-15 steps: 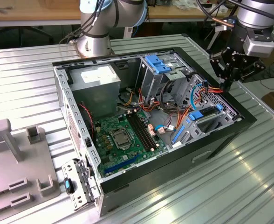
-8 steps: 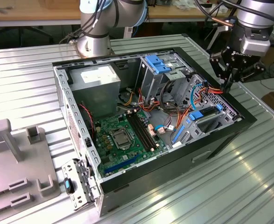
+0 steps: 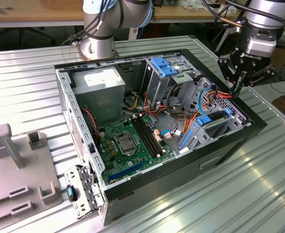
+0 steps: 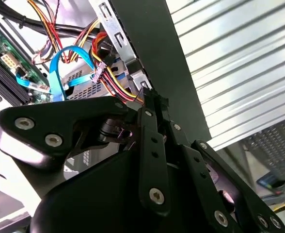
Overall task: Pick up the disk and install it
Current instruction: 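Insert the first disk wire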
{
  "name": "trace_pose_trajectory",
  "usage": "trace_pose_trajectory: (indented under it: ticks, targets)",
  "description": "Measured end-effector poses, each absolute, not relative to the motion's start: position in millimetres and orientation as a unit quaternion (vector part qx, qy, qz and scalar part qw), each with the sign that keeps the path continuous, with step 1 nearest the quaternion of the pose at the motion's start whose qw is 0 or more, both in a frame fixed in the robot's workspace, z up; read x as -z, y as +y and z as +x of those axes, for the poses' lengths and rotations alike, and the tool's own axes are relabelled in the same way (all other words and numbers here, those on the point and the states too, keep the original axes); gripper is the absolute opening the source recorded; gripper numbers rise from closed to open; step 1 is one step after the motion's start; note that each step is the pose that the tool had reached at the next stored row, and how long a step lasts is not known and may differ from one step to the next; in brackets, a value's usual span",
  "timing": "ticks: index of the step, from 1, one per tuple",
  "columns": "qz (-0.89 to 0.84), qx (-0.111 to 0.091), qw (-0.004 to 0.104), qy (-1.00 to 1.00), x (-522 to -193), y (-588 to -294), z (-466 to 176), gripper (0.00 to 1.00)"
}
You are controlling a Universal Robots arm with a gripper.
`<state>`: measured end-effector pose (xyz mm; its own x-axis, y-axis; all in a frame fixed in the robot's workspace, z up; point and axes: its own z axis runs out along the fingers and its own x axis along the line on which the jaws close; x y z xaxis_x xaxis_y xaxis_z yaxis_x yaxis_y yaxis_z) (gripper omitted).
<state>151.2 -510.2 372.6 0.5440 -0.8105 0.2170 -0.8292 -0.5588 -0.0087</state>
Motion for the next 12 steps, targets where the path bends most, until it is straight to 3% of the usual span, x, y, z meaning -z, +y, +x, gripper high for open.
trace_pose_trajectory:
  ticks: [12]
  targets:
    - [0.819,-0.094,0.060,-0.563,-372.5,-510.2,151.2,0.17]
